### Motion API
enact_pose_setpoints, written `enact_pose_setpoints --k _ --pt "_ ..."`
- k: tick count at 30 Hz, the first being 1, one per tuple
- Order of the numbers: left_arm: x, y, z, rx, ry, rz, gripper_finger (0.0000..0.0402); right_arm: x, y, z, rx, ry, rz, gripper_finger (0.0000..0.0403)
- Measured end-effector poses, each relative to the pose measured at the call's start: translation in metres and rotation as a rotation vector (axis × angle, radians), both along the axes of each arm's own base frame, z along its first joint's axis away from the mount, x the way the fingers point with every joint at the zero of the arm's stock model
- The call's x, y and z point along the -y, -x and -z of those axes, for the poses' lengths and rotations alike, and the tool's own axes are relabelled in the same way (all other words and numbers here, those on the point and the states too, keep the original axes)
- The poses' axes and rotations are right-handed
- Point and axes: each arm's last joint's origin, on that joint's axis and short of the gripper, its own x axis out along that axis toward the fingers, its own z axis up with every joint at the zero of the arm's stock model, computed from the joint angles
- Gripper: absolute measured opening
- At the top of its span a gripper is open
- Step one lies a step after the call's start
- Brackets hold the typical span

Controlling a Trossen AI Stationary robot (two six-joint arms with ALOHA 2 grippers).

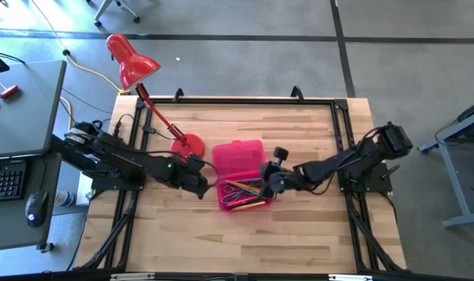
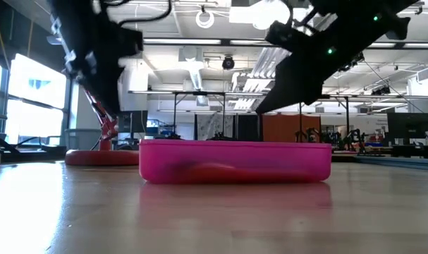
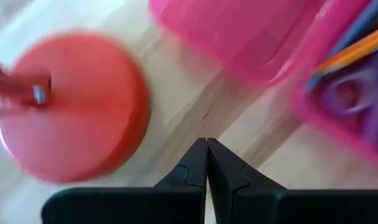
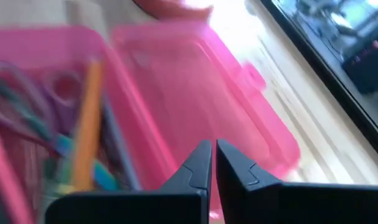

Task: Pick & place school supplies into a supply box
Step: Close the pink supply box

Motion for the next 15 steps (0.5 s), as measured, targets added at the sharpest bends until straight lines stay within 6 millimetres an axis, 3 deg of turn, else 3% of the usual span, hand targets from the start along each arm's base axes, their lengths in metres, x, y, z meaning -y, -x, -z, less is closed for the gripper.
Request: enact_pose_setpoints --k 8,15 --pt "-0.009 0.012 0.041 0.08 0.088 -0.08 0.0039 0.03 0.012 0.005 -0.099 -0.09 0.187 0.0" --pt "-0.04 0.002 0.049 0.171 0.147 -0.077 0.0039 0.045 0.025 -0.022 -0.006 -0.224 0.253 0.0"
